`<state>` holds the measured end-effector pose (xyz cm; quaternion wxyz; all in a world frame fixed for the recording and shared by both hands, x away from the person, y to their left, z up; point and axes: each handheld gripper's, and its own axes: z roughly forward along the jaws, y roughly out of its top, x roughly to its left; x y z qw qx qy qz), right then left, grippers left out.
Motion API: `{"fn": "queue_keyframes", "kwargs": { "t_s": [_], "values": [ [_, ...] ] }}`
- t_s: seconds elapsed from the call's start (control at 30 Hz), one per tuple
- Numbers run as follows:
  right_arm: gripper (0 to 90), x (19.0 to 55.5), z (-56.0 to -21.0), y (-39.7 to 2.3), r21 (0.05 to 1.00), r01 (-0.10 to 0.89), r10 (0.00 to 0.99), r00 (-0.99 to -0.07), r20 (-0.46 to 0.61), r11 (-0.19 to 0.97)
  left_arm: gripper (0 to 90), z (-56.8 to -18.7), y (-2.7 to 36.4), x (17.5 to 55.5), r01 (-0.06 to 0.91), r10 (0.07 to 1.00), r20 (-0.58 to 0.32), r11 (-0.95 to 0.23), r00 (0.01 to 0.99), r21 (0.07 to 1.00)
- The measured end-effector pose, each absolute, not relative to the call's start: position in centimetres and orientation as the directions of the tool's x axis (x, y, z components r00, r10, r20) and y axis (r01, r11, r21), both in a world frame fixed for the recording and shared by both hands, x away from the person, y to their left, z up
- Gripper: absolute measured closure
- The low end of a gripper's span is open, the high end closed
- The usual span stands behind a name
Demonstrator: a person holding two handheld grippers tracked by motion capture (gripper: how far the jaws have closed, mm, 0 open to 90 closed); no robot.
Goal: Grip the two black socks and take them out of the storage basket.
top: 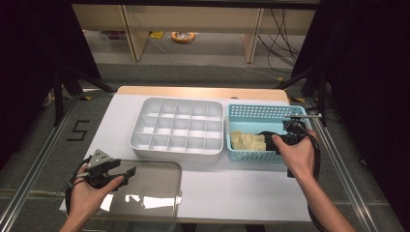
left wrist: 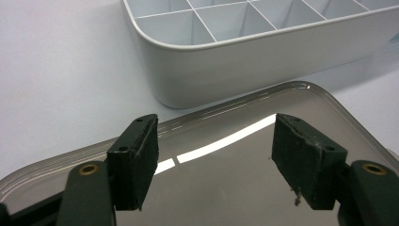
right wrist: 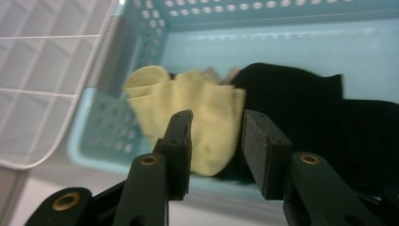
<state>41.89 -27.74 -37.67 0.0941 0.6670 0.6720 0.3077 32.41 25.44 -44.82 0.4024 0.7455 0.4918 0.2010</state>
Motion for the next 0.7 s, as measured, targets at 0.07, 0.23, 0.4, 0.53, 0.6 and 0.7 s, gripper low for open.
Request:
{"fn": "queue_keyframes", "kwargs": {
  "t_s": [0.07,0.23,0.4,0.53,0.6,0.7],
  "values": [
    [62.6,42.8,-37.9,-28.2,0.546,0.833,0.963,-0.071,0.262,-0.087,31.6,-44.8,25.4,32.4,0.571,0.894,-0.100,-0.189,0.436,0.799],
    [59.4,44.2,-38.5,-29.7,0.541,0.837,0.972,-0.056,0.227,-0.078,31.6,-45.0,25.4,32.5,0.575,0.893,-0.110,-0.184,0.437,0.797],
    [51.4,45.3,-39.3,-30.7,0.517,0.854,0.987,-0.040,0.156,-0.047,31.6,-45.0,25.3,32.4,0.576,0.892,-0.099,-0.197,0.441,0.793],
    [48.0,46.2,-40.4,-31.3,0.477,0.879,0.989,-0.062,0.135,-0.010,31.6,-45.0,25.4,32.4,0.577,0.892,-0.101,-0.195,0.440,0.793],
    [46.2,46.4,-40.8,-31.0,0.435,0.898,0.986,-0.012,0.164,-0.062,31.6,-45.1,25.3,32.4,0.580,0.895,-0.110,-0.183,0.433,0.794],
    [44.9,46.8,-41.6,-31.1,0.403,0.914,0.986,-0.015,0.165,-0.053,31.6,-45.1,25.3,32.4,0.579,0.892,-0.106,-0.191,0.439,0.792]
  ]
}}
